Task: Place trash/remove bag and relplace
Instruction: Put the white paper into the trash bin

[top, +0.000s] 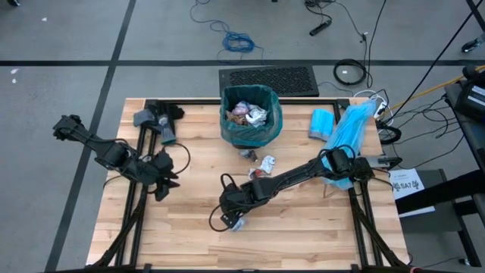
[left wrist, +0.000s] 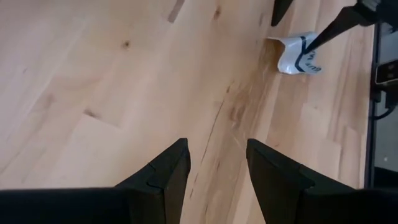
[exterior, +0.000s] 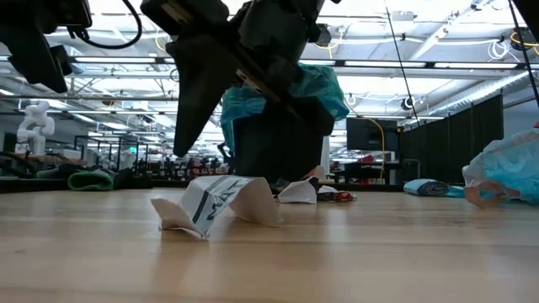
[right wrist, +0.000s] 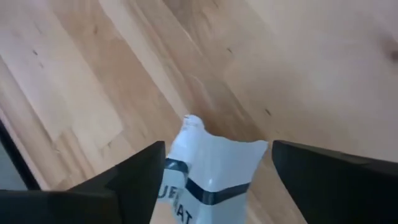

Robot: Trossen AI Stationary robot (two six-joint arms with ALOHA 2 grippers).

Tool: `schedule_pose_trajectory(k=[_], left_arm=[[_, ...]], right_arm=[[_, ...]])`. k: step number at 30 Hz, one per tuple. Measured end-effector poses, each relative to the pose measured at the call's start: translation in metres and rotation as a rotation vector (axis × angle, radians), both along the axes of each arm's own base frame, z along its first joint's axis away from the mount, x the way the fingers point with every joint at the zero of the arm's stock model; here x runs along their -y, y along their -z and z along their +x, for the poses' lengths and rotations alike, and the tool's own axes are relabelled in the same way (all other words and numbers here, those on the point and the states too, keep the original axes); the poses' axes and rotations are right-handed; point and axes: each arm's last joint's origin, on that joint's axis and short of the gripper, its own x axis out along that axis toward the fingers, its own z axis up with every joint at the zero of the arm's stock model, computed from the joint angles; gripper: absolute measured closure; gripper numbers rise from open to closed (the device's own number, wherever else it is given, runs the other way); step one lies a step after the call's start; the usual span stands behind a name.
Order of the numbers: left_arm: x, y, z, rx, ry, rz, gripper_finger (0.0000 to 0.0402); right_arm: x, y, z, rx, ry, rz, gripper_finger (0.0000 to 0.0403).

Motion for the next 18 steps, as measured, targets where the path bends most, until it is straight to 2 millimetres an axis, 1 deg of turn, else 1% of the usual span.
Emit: schedule_pose_trajectory(k=[3, 9, 15, 18], left_arm=[[0.000, 0.000, 0.000, 0.003, -0.002, 0.007, 0.0239], [0.000, 0.001, 0.000, -0.007, -0.006, 0.010, 0.0239], [0.000, 0.001, 0.000, -0.015, -0.001, -0.002, 0.0239], [0.000, 0.001, 0.000, -0.015, -0.001, -0.001, 0.0239]], right_arm=[[-0.001, 0.003, -0.001, -0.013, -0.002, -0.004, 0.0102], [-0.011, 0.011, -0.002, -0.028, 0.008, 0.007, 0.0105], [-0.019, 0.014, -0.004, -0.035, 0.007, 0.009, 0.0116], [-0.020, 0.014, -0.004, -0.032, -0.009, -0.001, 0.0137]])
